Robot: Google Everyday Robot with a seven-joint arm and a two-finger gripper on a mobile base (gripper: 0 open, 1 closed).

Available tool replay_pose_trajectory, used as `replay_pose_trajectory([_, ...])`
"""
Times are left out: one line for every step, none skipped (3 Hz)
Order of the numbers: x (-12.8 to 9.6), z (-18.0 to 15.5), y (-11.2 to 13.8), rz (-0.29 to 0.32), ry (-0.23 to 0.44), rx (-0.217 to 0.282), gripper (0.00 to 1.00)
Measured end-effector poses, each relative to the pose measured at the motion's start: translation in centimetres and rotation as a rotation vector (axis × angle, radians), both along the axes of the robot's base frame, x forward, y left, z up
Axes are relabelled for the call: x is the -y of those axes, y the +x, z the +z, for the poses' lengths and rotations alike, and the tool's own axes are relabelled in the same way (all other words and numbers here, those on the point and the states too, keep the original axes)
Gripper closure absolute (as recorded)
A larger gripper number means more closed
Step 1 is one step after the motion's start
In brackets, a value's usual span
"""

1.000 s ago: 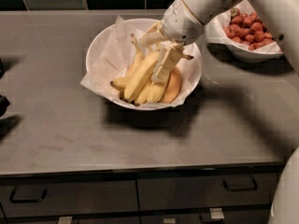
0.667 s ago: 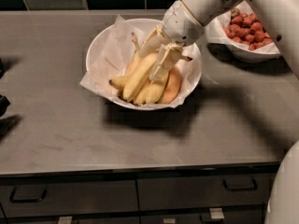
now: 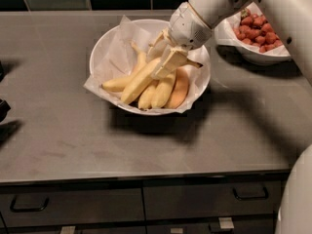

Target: Pick banana from white bowl

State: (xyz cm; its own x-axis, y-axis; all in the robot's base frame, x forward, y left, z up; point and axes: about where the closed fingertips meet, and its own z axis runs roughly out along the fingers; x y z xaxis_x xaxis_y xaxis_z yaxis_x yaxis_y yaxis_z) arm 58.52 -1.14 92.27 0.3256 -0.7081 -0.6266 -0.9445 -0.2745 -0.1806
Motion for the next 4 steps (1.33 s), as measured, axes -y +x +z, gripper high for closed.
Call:
replay_pose_trajectory([0.5, 0.3, -0.1, -0.021, -0.002, 0.023, 1.00])
replay_pose_trajectory([1.8, 1.8, -0.6, -0.074, -0.006, 0.094, 1.00])
replay_pose_trajectory([2.7, 4.4, -1.7, -0.108, 0.012, 0.170, 1.00])
replay_pose_trajectory([3.1, 7.1, -2.7, -0.108, 0.041, 0.235, 1.00])
